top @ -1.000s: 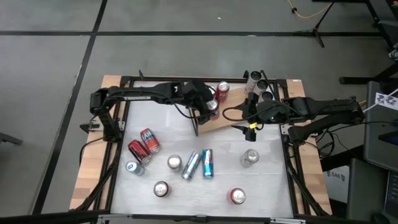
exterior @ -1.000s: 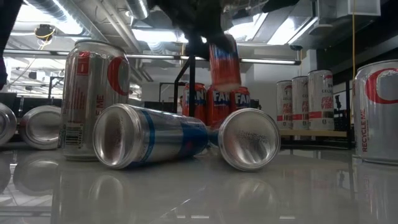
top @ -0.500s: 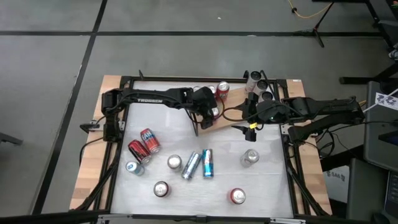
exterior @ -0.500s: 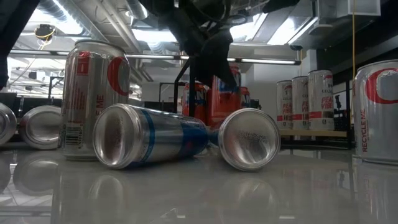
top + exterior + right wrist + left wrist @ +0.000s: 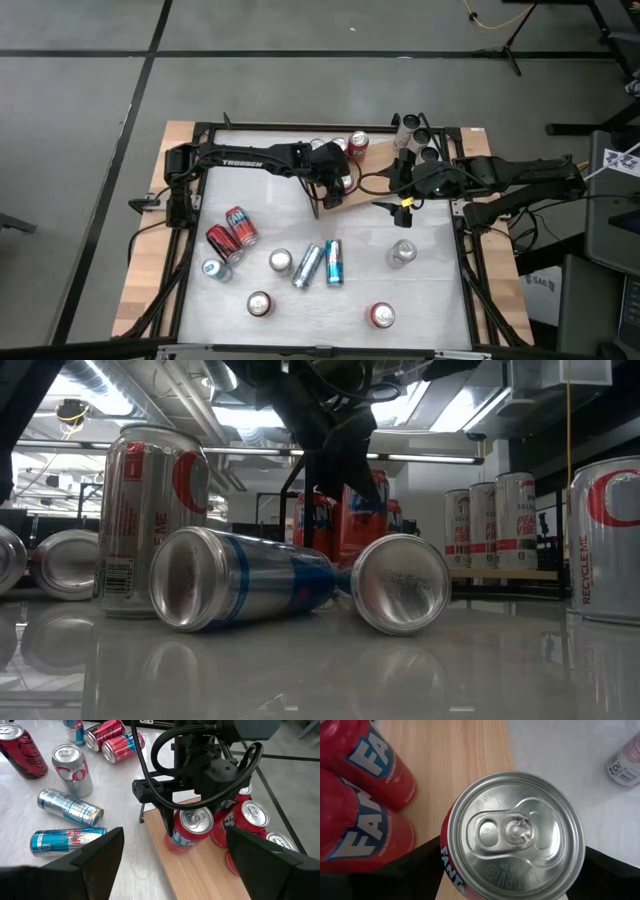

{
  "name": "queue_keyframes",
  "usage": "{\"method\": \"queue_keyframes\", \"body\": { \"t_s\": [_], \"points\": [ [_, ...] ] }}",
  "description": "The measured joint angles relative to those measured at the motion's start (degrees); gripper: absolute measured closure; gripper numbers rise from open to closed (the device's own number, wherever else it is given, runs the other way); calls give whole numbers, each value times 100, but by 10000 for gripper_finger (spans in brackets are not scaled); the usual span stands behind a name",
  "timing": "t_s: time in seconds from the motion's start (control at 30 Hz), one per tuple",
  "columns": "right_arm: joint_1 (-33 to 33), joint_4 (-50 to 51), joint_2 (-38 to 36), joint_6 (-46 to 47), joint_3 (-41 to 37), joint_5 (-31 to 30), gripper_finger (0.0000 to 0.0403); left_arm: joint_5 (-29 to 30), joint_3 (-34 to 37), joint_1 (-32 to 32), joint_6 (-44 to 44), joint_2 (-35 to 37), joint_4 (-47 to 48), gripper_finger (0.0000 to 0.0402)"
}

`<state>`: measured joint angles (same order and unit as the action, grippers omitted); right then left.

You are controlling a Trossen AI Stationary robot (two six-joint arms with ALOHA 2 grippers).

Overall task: Place canned beverage on shelf
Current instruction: Put the center orange soda can on the shelf

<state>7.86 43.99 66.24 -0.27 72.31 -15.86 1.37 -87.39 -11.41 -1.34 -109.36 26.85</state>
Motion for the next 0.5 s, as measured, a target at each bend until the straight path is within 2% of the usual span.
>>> {"method": "queue_keyframes", "body": {
  "t_s": [0.37,0.5],
  "points": [
    [0,0,0,0,0,0,61,65,1,12,2,0,11,82],
    [0,0,0,0,0,0,61,65,1,18,2,2,10,69]
  ]
}}
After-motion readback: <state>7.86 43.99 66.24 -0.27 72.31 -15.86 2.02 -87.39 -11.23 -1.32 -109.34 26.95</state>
